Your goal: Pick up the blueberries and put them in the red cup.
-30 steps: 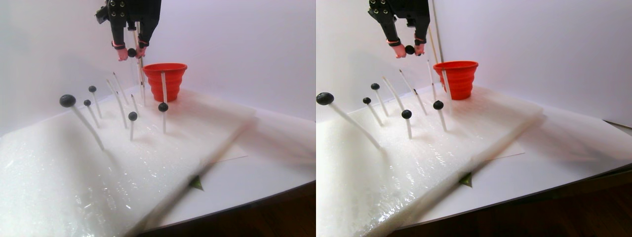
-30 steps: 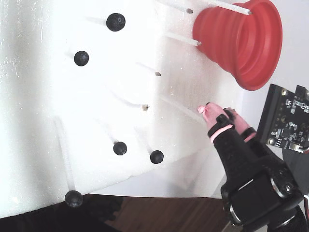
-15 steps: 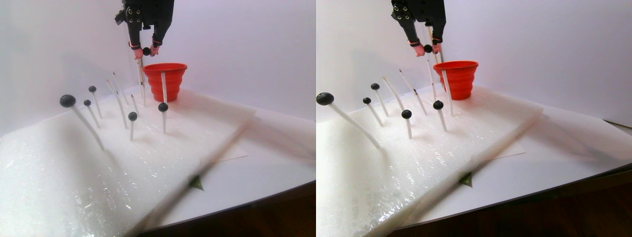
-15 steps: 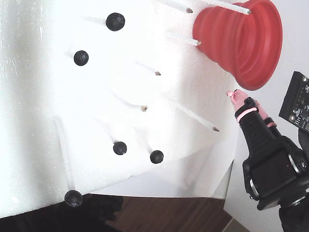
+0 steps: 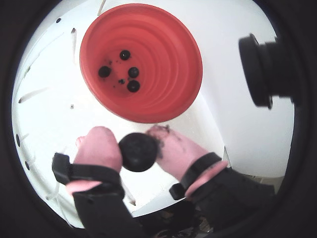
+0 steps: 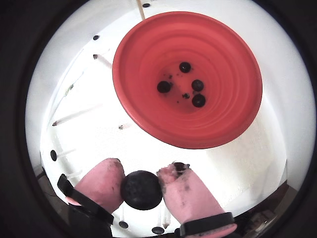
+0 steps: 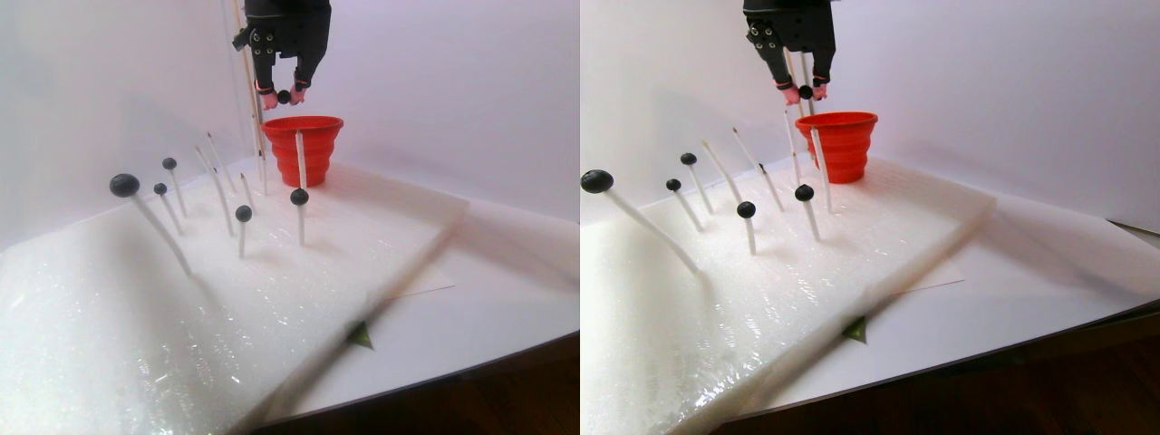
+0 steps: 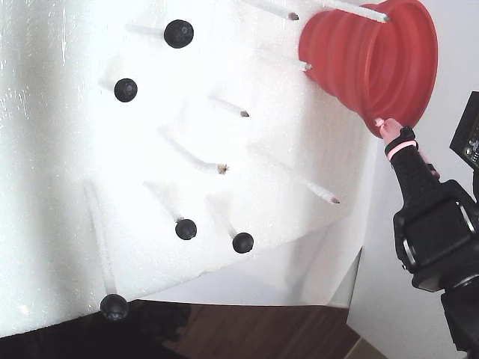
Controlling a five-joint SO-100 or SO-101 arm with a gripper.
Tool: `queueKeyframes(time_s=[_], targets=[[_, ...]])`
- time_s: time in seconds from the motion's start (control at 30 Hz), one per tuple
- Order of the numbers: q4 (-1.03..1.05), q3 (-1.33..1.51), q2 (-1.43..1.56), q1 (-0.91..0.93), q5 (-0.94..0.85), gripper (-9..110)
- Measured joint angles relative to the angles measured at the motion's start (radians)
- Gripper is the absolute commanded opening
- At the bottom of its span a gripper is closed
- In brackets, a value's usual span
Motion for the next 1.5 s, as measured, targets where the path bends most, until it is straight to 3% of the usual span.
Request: queueKeyframes(time_s=[0.87,1.03,1.5], targets=[[-0.057,-0.232,-0.225,0.041,0.04,14],[-0.067,-0.25,-0.244,0.049,0.049,19],[-0.037,-0.249,-0.227,0.051,0.052,17]])
